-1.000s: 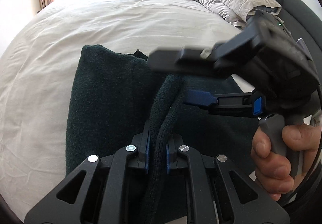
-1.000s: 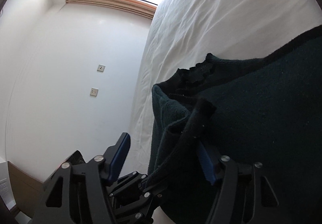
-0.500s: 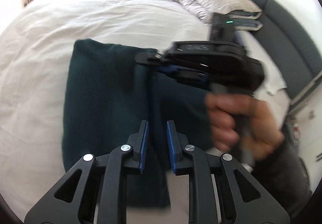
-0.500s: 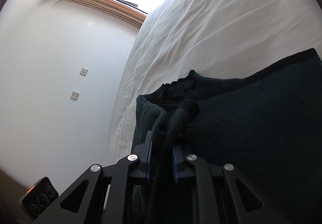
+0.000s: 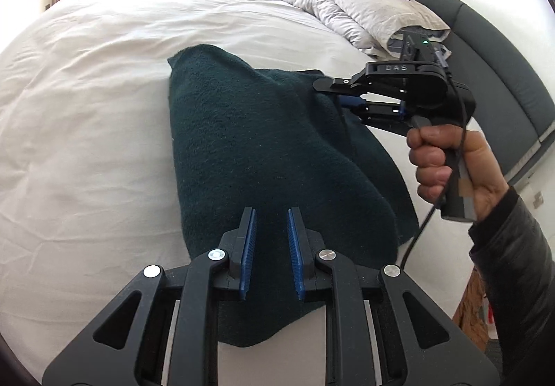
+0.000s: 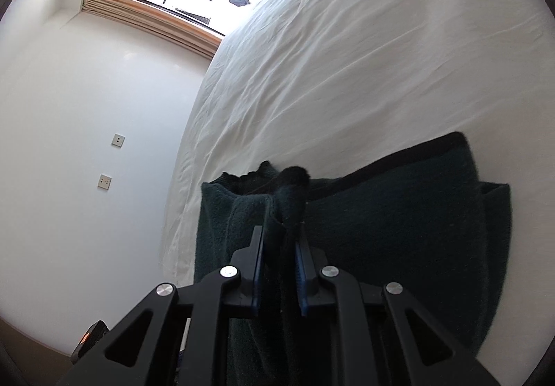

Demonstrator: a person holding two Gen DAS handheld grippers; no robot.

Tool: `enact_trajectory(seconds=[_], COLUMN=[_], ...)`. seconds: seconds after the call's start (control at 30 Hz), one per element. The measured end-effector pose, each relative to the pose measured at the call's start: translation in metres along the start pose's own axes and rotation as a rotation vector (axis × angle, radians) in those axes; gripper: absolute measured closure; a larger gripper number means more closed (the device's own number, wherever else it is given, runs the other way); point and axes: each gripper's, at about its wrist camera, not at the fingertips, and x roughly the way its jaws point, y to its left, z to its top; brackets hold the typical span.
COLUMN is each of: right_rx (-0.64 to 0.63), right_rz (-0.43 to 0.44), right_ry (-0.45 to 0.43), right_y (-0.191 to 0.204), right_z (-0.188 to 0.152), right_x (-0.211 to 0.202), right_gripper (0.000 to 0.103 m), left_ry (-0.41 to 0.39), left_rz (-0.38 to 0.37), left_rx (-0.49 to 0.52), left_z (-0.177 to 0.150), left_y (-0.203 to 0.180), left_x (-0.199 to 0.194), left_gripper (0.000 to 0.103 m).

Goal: Fold small clothes

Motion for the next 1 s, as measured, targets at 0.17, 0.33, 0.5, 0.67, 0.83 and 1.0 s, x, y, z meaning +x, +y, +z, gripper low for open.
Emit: enact_trajectory(seconds=[0.17, 0.33, 0.5, 0.67, 0.83, 1.0], right_rx=[0.064, 0.044, 0.017, 0.074, 0.116, 0.070], right_rz=[-0.062, 0.062, 0.096, 0.047, 0.058, 0.067], right_ry=[-0.059, -0.011, 0.069, 0.155, 0.137, 0.153], right_y=[-0.040, -0.035, -0.010, -0.017, -0.016, 0.005], right_z=[0.013, -0.005, -0.041, -0.059, -0.060, -0.063], right_x=[-0.029, -0.040, -0.028, 0.001, 0.007, 0.008], right_gripper=[0.100, 0.097, 0.038, 0.041, 0.039, 0.047], left_ry=[-0.038, -0.055, -0.023, 0.000, 0.010, 0.021], left_rz=[-0.007, -0.004, 0.002, -0.014, -0.021, -0.037], left_rx=[0.044, 0.006, 0.018, 0.005, 0.018, 0.008], left_z=[0.005, 0.007, 0.006, 0.008, 0.003, 0.007], left_y=[-0.001, 0.015, 0.014, 0.018, 0.021, 0.021], left_x=[0.001, 0.014, 0.036, 0.051, 0.056, 0.067], left_gripper=[0.085, 0.085, 0.085, 0.085, 0.085, 0.085])
